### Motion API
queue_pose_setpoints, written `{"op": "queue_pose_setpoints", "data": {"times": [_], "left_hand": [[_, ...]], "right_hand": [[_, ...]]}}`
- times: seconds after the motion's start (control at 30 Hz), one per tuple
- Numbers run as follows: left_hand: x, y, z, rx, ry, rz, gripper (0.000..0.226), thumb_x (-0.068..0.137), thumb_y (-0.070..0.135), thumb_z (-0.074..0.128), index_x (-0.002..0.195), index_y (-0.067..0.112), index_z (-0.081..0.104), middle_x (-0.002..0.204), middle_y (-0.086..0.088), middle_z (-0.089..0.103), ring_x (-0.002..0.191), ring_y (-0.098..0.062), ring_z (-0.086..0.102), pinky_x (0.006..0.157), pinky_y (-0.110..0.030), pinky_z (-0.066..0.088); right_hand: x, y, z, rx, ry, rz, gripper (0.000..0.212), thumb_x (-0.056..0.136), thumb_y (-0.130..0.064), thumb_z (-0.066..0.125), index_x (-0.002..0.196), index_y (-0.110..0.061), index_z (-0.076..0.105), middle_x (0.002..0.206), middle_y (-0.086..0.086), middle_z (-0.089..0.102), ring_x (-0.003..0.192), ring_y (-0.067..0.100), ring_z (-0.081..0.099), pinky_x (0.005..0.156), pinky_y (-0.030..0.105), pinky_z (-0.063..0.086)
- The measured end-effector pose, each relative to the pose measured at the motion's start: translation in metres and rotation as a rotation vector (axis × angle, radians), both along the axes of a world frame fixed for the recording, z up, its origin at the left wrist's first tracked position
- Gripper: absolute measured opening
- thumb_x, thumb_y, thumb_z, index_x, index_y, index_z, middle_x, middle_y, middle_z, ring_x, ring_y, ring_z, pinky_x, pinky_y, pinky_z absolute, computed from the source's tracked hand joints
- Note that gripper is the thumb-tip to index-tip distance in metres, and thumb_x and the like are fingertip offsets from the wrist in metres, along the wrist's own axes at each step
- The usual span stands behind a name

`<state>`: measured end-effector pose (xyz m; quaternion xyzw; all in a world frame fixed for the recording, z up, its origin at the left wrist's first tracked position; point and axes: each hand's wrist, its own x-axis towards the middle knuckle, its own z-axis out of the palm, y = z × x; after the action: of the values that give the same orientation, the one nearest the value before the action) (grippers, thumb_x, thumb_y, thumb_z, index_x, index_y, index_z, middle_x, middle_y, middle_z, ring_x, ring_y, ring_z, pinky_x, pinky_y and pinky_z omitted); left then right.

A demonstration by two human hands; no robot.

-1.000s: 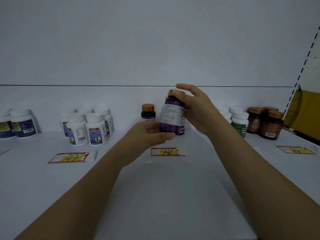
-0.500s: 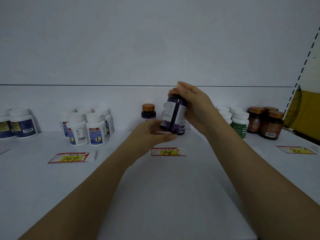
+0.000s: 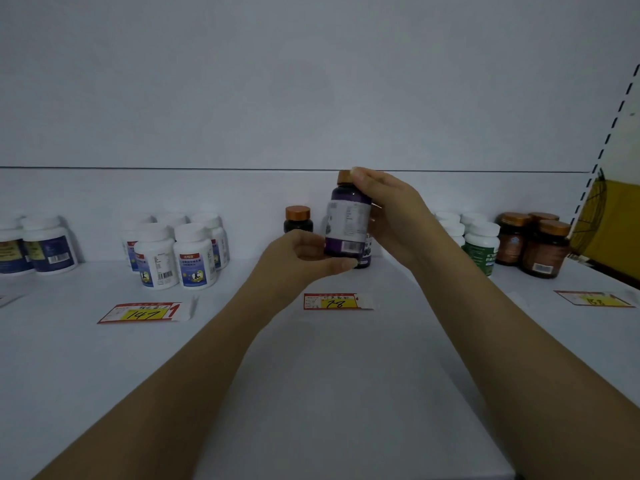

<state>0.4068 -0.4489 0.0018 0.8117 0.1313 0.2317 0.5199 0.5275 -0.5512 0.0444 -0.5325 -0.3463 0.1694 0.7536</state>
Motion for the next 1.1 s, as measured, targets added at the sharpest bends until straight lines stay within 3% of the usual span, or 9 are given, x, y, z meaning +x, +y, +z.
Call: {"op": "queue_pose_setpoints", "data": {"times": [0.1,0.2,0.3,0.4,0.53,0.67,0.83,0.93,1.1], "left_hand": [[-0.001,-0.001,-0.001,-0.007,0.033,-0.118,0.03,0.075,0.028,0.075,0.101,0.035,0.062,0.098,0.013,0.071,0.093,0.0,0.065,0.087,-0.02,0.047],[-0.002,-0.003,-0.001,-0.012,0.028,-0.14,0.031,0.075,0.025,0.076,0.096,0.04,0.058,0.092,0.018,0.068,0.088,0.004,0.063,0.076,-0.012,0.044],[-0.003,-0.003,0.001,-0.02,0.032,-0.14,0.035,0.075,0.024,0.076,0.101,0.037,0.057,0.093,0.017,0.065,0.089,0.002,0.061,0.072,-0.011,0.043],[-0.004,-0.003,0.002,-0.017,0.009,-0.09,0.041,0.074,0.02,0.077,0.109,0.032,0.058,0.1,0.01,0.067,0.093,-0.004,0.061,0.084,-0.019,0.046],[-0.004,-0.002,0.001,-0.001,-0.029,-0.028,0.05,0.071,0.015,0.08,0.116,0.021,0.06,0.101,0.006,0.067,0.092,-0.007,0.064,0.086,-0.021,0.05],[-0.001,-0.001,0.0,0.012,-0.027,-0.04,0.05,0.07,0.016,0.08,0.115,0.022,0.058,0.098,0.009,0.064,0.088,-0.004,0.062,0.072,-0.012,0.049],[-0.001,0.001,0.001,-0.013,0.024,-0.117,0.053,0.073,0.016,0.077,0.122,0.022,0.056,0.105,0.006,0.066,0.096,-0.008,0.063,0.088,-0.022,0.048],[-0.001,0.006,-0.001,-0.016,-0.027,-0.1,0.052,0.073,0.013,0.077,0.12,0.02,0.057,0.098,0.012,0.066,0.09,-0.001,0.062,0.075,-0.013,0.05],[0.001,0.015,0.0,0.1,-0.217,0.085,0.059,0.068,0.005,0.08,0.121,0.015,0.055,0.107,0.006,0.061,0.095,-0.009,0.06,0.072,-0.008,0.048]], "right_hand": [[0.001,-0.003,0.0,-0.02,-0.007,0.059,0.032,0.099,-0.028,0.046,0.122,-0.01,0.058,0.117,0.01,0.066,0.106,0.025,0.062,0.095,0.043,0.05],[-0.001,-0.003,-0.003,-0.097,-0.105,0.125,0.036,0.101,-0.028,0.041,0.132,-0.012,0.05,0.124,0.01,0.064,0.115,0.028,0.06,0.098,0.044,0.049],[-0.001,-0.003,-0.005,-0.066,-0.061,0.223,0.04,0.101,-0.025,0.04,0.138,-0.011,0.044,0.127,0.012,0.062,0.119,0.027,0.059,0.101,0.046,0.046],[-0.001,-0.003,-0.002,-0.029,-0.015,0.257,0.04,0.099,-0.026,0.044,0.134,-0.008,0.047,0.126,0.016,0.061,0.113,0.026,0.062,0.098,0.044,0.049],[-0.004,0.0,-0.001,-0.098,-0.138,0.199,0.03,0.096,-0.024,0.052,0.116,-0.002,0.057,0.095,0.006,0.069,0.086,0.018,0.069,0.076,0.03,0.054],[0.002,-0.002,-0.001,-0.133,-0.167,0.103,0.035,0.095,-0.025,0.055,0.122,-0.004,0.06,0.107,0.009,0.069,0.101,0.022,0.066,0.091,0.038,0.053],[0.003,-0.004,-0.003,-0.197,-0.229,0.072,0.033,0.097,-0.023,0.051,0.128,-0.012,0.058,0.118,0.008,0.066,0.112,0.024,0.062,0.099,0.041,0.05],[-0.004,-0.004,0.001,-0.187,-0.273,0.081,0.032,0.097,-0.019,0.051,0.129,-0.015,0.056,0.122,0.004,0.065,0.114,0.018,0.061,0.1,0.039,0.049],[-0.029,-0.002,0.003,-0.191,-0.643,-0.078,0.054,0.082,-0.017,0.072,0.131,-0.022,0.05,0.124,-0.008,0.058,0.117,0.009,0.055,0.098,0.029,0.049]]}}
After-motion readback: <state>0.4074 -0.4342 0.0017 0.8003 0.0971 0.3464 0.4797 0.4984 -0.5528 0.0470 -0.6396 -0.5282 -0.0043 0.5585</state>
